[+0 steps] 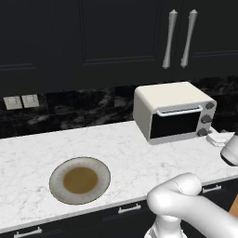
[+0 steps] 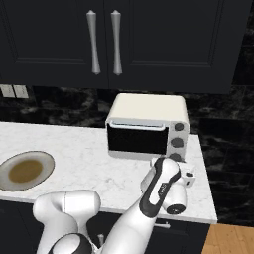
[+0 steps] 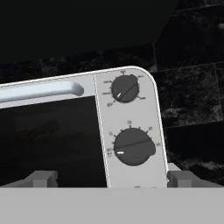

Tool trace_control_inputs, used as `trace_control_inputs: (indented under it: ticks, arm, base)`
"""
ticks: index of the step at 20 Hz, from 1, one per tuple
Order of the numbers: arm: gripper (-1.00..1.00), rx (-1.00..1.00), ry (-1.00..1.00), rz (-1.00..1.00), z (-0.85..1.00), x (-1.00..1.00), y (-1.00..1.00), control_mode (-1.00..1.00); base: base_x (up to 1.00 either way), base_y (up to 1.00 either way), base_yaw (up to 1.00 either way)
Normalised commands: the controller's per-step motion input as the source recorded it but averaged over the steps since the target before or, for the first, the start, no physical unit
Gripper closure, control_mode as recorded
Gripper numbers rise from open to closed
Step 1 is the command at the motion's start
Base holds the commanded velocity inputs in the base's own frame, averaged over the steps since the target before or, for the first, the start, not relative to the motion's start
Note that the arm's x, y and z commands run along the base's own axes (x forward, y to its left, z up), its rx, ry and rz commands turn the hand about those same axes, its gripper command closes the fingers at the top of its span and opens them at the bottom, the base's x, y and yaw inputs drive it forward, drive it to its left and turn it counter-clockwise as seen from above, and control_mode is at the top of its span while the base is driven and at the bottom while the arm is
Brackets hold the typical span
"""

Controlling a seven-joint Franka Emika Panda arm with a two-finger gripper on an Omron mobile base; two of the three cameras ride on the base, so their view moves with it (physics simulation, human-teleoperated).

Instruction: Pick up the kebab skewer and baguette bread, and place them inside the toaster oven. Close the toaster oven door and start by setting the timer.

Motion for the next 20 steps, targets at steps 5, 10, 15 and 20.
trace_control_inputs:
  ticks: [5,10,15,20]
  arm:
    - [-1.0,-0.03,0.0,0.01,0.03,0.0,0.0,-1.0]
    - [-1.0,0.0,0.02,0.0,0.13,0.01,0.0,-1.0]
    - [-1.0,-0.02,0.01,0.01,0.02,0.0,-0.08,-1.0]
    - [-1.0,-0.03,0.0,0.02,0.0,0.0,-0.24,-1.0]
  base:
    - [0.0,0.0,0.0]
    - [0.0,0.0,0.0]
    - [0.0,0.0,0.0]
    - [0.0,0.0,0.0]
